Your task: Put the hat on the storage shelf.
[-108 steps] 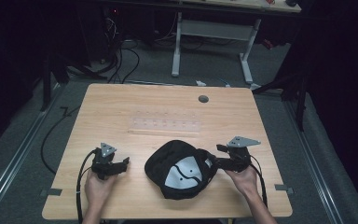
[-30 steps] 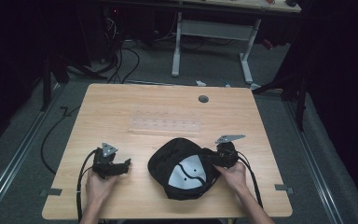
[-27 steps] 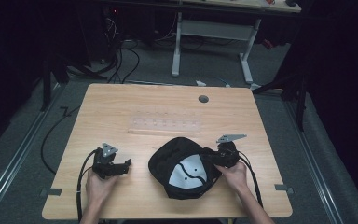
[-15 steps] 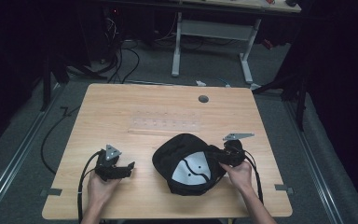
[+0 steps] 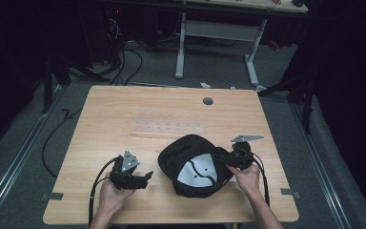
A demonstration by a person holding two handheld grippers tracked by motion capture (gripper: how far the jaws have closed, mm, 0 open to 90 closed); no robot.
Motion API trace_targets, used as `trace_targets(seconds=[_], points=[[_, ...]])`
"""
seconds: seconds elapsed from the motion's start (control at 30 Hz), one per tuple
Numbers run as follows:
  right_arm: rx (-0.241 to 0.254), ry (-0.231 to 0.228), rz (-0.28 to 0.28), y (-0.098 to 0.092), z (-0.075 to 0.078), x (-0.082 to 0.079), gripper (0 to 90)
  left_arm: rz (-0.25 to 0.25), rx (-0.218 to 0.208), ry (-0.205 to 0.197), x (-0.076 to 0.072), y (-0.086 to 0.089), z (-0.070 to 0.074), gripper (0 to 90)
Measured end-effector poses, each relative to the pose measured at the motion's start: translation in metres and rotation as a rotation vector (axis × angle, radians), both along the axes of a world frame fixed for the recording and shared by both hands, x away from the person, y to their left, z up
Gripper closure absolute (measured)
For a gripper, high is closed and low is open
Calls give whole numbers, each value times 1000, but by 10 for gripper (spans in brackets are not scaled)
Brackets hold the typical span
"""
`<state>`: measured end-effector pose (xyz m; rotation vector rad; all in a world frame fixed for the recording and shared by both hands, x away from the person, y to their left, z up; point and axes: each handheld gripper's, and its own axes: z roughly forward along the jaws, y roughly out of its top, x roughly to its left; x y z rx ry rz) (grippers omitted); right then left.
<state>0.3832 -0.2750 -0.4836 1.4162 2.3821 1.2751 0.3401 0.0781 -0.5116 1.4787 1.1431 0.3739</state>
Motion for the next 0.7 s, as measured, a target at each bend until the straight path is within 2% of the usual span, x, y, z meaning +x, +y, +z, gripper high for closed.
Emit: trace_targets(seconds=[0.03,0.23,0.53,0.7], points=[[3,1,-2,0,0,0,837,-23,7,-7,-3,-6,3,167],[15,8,-9,-2,1,1,837,-78,17,-20,-8,-21,9,155],[20,15,-13,-2,4,2,837,-109,21,-29,-10,-32,13,153],[8,17,1,5,8,5,837,-118,35,-46,-9,-38,16,152]])
